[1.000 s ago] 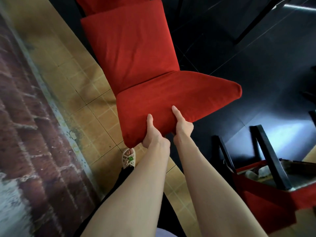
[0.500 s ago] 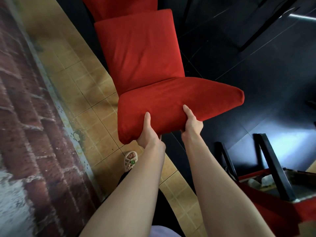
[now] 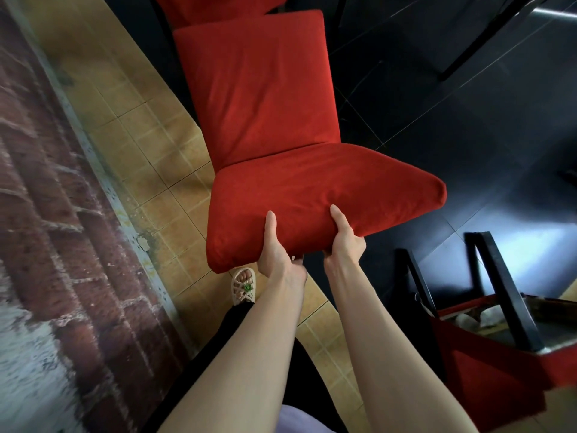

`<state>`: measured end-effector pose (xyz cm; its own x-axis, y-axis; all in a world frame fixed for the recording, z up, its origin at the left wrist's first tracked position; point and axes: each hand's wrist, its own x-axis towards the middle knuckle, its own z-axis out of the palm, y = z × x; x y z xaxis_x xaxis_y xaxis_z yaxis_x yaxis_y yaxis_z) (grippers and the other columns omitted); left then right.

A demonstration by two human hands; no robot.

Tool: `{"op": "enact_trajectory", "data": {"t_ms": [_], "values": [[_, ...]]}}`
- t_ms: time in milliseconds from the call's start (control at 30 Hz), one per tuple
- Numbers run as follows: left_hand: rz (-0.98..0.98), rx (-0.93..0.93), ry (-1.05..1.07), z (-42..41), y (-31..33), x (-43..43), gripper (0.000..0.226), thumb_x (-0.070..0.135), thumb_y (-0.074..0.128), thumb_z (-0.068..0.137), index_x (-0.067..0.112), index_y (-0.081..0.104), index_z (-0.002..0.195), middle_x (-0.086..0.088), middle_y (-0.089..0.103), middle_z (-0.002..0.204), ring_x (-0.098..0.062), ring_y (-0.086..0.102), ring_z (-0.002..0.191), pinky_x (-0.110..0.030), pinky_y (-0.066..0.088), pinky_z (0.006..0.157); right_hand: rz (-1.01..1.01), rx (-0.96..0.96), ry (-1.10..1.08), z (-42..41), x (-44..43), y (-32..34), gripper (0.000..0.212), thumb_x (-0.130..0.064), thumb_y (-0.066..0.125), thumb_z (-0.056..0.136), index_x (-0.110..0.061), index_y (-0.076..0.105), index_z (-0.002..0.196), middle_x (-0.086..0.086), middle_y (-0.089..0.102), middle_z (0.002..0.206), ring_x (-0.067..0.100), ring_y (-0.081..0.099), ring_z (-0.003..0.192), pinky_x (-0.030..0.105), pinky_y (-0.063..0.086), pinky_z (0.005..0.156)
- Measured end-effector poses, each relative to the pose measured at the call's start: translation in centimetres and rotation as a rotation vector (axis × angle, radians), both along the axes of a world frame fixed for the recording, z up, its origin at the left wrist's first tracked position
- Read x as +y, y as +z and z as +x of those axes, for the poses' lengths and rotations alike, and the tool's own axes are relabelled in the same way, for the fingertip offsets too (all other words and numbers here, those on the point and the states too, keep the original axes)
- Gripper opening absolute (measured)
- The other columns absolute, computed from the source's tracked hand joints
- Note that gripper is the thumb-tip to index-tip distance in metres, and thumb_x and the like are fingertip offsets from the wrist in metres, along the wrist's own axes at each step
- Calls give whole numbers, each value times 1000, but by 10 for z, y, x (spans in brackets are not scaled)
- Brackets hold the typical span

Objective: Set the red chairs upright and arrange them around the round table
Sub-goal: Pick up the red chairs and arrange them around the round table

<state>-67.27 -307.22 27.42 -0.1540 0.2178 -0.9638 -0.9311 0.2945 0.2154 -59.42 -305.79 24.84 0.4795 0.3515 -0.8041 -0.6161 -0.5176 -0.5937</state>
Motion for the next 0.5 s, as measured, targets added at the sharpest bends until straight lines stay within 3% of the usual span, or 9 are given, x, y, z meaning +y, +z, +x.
{"op": "enact_trajectory", "data": {"t_ms": [200,400,500], "values": [[42,87,-33,-8,3,-8,57,38,89,63,17,64,110,-6,71,111,-27,71,96,-42,56,86,22,8,-6,-20,-10,3,62,-20,88,69,-8,58,122,6,69,111,24,67,101,46,55,92],[-8,163,-53,-28,5,-11,65,37,92,58,13,64,111,-6,72,104,-26,73,84,-39,60,71,43,22,11,-43,-21,10,66,-23,88,68,-10,58,125,5,68,114,24,67,103,46,55,93],[-31,225,-64,-45,4,-13,56,40,93,56,17,64,97,-2,71,97,-21,72,80,-28,56,57,59,21,24,-59,-29,14,71,-24,88,70,-11,55,131,5,66,119,23,65,107,45,53,95]]}}
